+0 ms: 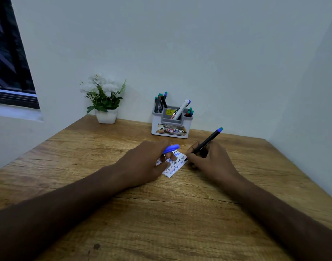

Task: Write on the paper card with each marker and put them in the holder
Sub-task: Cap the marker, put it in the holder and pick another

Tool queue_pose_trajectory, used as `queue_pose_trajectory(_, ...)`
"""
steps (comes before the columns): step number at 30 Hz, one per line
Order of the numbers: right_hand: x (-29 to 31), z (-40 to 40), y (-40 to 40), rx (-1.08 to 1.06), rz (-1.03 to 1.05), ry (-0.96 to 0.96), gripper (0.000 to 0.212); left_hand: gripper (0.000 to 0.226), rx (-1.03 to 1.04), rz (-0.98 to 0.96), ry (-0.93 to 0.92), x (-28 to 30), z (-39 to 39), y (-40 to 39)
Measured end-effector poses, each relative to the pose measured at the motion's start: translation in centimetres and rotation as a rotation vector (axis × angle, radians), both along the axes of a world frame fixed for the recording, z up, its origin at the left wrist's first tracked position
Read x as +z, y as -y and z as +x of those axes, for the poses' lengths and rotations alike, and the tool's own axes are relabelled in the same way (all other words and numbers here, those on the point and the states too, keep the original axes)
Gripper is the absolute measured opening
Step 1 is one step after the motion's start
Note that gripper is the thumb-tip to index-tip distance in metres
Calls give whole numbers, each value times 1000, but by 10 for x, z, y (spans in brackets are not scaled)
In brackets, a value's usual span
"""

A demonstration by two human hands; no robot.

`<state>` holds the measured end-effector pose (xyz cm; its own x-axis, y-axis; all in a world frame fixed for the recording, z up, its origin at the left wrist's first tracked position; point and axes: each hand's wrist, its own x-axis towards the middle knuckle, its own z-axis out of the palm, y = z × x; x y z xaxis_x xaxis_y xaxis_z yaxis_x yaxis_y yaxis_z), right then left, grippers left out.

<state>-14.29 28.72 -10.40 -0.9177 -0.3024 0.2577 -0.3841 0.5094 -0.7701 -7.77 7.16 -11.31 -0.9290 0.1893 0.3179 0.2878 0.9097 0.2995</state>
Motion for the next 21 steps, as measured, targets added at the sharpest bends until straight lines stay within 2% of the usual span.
queue_pose_trajectory(9,-1,0,0,-19,-56,32,7,27,-5,-21,-19,1,4,1)
queue_pose_trajectory(12,0,-2,-6,-38,-357,114,11,16,-25,-1,-24,1,7,1)
queue_pose_trajectory(15,2,0,-8,71,-696,277,17,30,-24,56,-32,1,9,-1)
queue_pose_trajectory(18,5,4,-7,190,-830,373,20,42,-33,108,-21,3,10,-3)
queue_pose_trajectory(21,8,6,-5,247,-893,453,31,36,-33,118,-13,4,11,-2)
